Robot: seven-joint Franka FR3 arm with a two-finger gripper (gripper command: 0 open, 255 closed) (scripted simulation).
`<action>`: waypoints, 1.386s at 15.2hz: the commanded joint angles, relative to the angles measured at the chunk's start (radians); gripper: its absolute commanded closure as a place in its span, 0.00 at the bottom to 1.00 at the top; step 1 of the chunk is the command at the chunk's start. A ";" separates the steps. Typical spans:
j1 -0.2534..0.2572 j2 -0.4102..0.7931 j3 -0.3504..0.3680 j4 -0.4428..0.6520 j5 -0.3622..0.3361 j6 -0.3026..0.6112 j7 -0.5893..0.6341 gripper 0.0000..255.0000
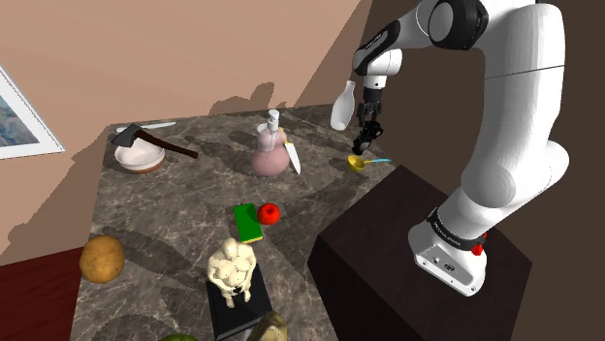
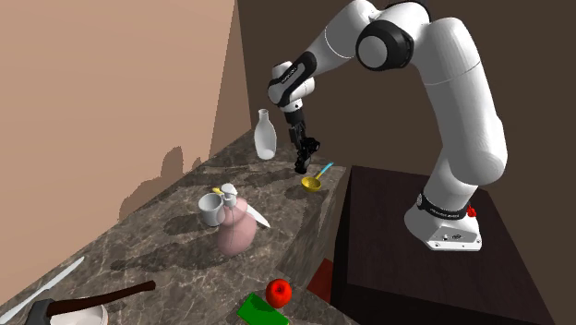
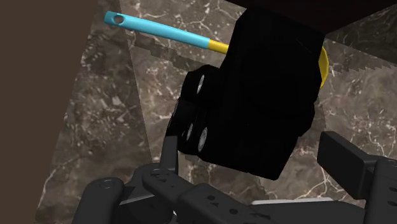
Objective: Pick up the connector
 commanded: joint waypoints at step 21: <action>0.009 -0.067 -0.014 0.001 -0.020 -0.066 0.008 1.00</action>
